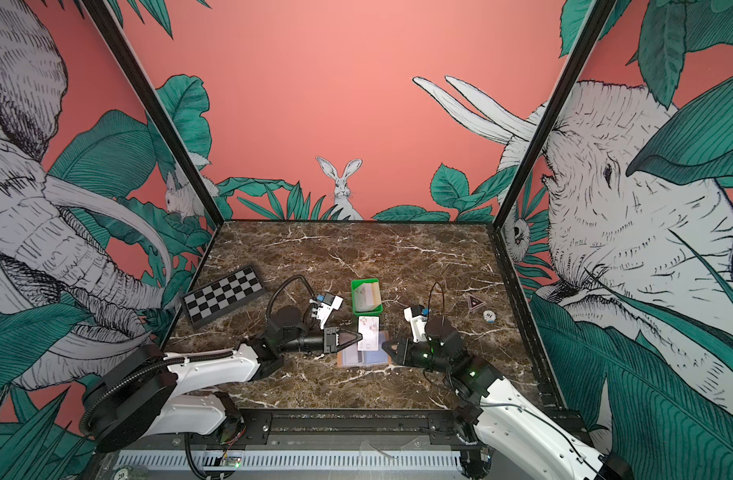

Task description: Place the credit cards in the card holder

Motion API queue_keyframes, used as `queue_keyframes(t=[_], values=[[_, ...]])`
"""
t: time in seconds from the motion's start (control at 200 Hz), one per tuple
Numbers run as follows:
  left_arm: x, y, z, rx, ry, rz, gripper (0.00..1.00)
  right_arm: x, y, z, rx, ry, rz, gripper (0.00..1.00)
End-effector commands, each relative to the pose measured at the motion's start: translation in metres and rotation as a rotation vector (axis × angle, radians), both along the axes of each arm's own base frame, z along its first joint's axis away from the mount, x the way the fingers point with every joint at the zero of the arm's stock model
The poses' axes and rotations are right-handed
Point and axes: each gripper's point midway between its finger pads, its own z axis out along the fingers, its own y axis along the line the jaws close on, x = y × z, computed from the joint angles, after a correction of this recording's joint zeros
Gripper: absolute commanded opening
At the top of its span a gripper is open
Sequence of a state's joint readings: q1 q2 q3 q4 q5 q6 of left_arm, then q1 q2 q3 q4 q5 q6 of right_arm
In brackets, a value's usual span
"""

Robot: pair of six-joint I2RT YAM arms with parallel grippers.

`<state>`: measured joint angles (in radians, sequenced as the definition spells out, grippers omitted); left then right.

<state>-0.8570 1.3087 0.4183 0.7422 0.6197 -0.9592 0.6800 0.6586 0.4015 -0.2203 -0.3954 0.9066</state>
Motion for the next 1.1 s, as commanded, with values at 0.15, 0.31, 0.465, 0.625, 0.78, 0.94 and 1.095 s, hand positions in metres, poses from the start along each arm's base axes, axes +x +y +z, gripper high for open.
queue_keyframes(t=[0.15,0.31,0.465,0.625,0.78,0.94,1.095], values=[[0.013,0.011,-0.029,0.128,-0.006,0.098,0.00,0.012,-0.018,-0.014,-0.168,-0.016,-0.061,0.18],[0.017,0.018,-0.043,0.144,0.014,0.152,0.00,0.017,-0.023,-0.026,-0.221,-0.002,-0.088,0.18],[0.019,0.020,-0.052,0.146,0.031,0.178,0.00,0.025,-0.026,-0.036,-0.273,0.005,-0.115,0.17],[0.022,0.021,-0.065,0.193,0.042,0.186,0.00,0.032,-0.024,-0.043,-0.299,0.005,-0.121,0.17],[0.026,0.022,-0.075,0.234,0.047,0.203,0.00,0.038,-0.019,-0.050,-0.307,0.010,-0.114,0.16],[0.030,0.022,-0.084,0.265,0.049,0.215,0.00,0.042,-0.012,-0.058,-0.326,0.028,-0.088,0.15],[0.035,0.019,-0.085,0.258,0.053,0.211,0.00,0.046,-0.009,-0.065,-0.344,0.043,-0.080,0.14]])
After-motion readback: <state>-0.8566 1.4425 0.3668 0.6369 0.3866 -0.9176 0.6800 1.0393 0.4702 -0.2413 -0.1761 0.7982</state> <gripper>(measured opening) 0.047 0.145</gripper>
